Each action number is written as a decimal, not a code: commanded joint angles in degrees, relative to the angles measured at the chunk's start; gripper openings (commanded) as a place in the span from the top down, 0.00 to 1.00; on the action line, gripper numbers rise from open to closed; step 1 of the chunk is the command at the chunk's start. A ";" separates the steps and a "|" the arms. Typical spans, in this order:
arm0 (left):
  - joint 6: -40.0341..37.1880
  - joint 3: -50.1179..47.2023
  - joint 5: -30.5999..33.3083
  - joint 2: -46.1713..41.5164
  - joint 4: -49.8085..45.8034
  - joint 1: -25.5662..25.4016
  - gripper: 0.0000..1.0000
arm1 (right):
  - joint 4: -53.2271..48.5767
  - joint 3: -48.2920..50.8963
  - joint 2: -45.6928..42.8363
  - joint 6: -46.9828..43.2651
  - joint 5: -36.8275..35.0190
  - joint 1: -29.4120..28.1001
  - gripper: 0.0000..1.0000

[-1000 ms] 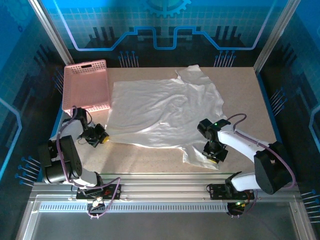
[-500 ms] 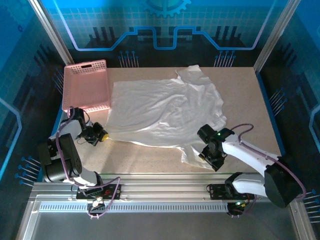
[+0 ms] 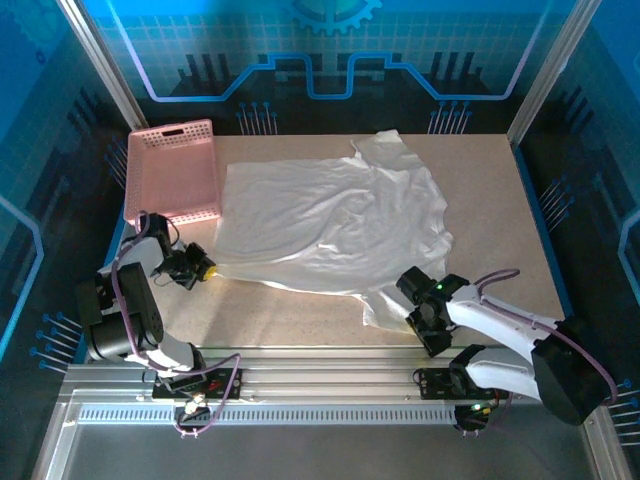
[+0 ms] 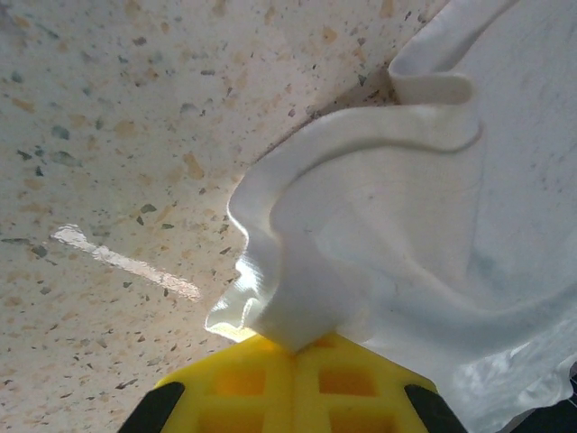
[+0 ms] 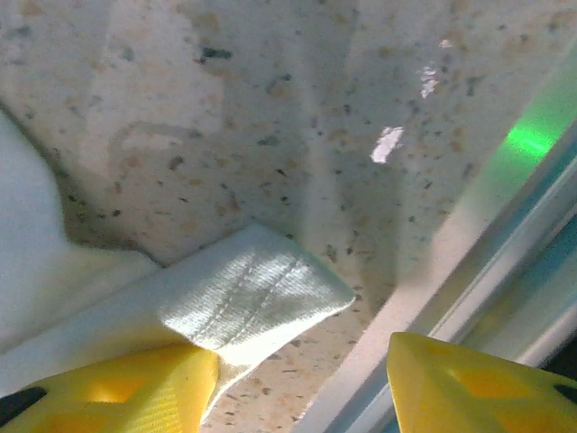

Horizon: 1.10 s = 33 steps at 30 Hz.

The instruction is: Fold and stack the t-shirts

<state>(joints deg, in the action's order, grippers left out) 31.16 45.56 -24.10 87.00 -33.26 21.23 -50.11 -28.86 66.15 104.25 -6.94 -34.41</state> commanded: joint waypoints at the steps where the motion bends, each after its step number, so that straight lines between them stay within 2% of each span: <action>1: -0.17 1.93 -0.77 0.84 -1.19 0.47 1.00 | 5.21 1.58 2.18 1.29 -6.07 1.45 0.45; 4: -0.70 2.08 -0.04 0.65 -1.61 0.56 1.00 | 5.67 2.42 1.17 1.03 -5.89 2.74 0.58; 8: -0.83 2.16 0.21 0.80 -1.68 0.56 1.00 | 5.83 2.42 0.98 -1.42 -5.54 5.45 0.83; 12: -0.83 2.42 0.45 0.89 -1.28 0.56 1.00 | 3.88 -0.97 3.06 -5.65 -5.50 6.86 0.99; 20: -0.20 2.93 -0.57 -1.39 -1.41 0.55 1.00 | -2.86 -6.62 0.91 -11.20 -5.51 7.17 1.00; 25: 0.08 5.42 -1.42 -4.59 -3.42 -0.11 1.00 | -8.90 -13.91 -0.89 -16.52 -6.10 6.93 1.00; 33: 0.46 13.02 -0.75 -4.71 -5.32 -2.25 1.00 | -11.18 -27.18 5.17 -29.81 -7.93 11.22 1.00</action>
<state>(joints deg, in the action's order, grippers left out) 31.20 55.33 -24.34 82.76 -36.38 19.22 -57.93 -52.07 68.62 81.69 -12.32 -24.93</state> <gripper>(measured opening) 0.052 0.062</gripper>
